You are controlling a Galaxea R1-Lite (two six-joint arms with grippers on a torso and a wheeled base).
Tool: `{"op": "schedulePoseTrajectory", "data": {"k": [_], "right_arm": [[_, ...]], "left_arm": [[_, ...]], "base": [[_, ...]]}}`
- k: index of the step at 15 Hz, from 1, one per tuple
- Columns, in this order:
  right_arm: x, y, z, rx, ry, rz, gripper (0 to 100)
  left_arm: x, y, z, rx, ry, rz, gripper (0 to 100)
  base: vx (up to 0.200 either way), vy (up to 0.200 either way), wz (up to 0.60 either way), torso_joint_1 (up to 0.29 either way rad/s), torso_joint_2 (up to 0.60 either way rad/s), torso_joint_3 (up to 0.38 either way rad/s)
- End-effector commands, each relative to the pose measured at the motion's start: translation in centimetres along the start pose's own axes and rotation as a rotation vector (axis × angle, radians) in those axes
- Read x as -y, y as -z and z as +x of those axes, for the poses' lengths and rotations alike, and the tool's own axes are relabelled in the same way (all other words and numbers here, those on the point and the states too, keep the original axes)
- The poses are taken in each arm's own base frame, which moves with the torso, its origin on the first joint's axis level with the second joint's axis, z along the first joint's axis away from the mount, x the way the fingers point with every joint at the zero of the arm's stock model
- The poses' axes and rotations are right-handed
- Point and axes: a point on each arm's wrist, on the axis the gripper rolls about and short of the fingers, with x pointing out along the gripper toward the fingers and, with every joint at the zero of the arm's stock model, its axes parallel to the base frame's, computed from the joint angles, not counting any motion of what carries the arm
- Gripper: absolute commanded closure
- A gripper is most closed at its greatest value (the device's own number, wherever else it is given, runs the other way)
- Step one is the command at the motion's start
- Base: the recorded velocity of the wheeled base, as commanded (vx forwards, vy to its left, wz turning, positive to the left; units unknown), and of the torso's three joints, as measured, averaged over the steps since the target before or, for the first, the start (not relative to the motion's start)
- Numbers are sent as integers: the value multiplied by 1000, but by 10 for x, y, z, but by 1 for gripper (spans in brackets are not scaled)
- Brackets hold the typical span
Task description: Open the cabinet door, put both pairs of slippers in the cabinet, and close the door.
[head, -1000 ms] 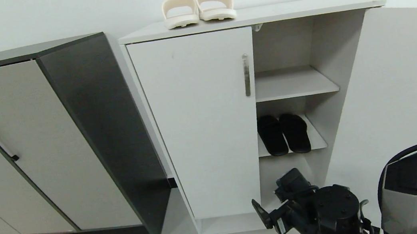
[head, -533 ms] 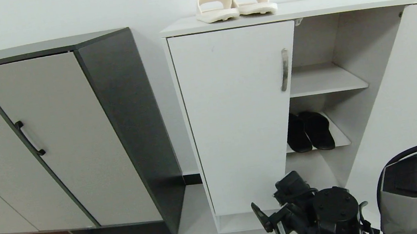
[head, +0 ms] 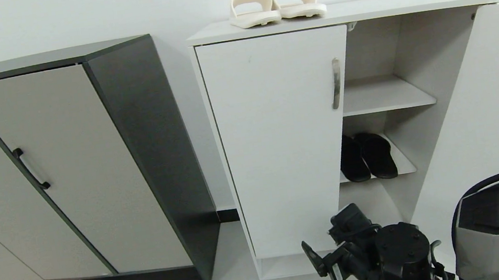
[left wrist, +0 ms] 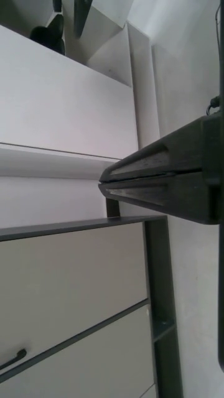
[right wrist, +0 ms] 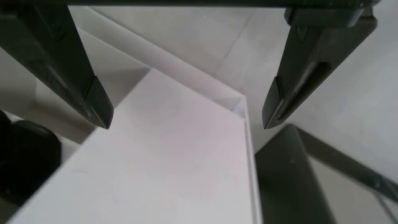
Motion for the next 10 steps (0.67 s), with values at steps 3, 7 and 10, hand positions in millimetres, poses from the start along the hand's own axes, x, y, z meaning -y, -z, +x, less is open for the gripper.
{"op": "schedulePoseTrajectory", "data": {"k": [3, 7, 10], "right_arm": [[0, 1, 0, -3, -1, -1, 0], [0, 1, 0, -4, -3, -2, 0], [0, 2, -1, -9, -9, -6, 0]], "left_arm": [[0, 0, 0, -1, 0, 0, 100], [0, 0, 0, -1, 0, 0, 100], [0, 0, 0, -1, 0, 0, 100]], "base": [[0, 0, 0, 0, 0, 0], [0, 0, 0, 13, -207, -292], [0, 0, 0, 36, -458, -305]]}}
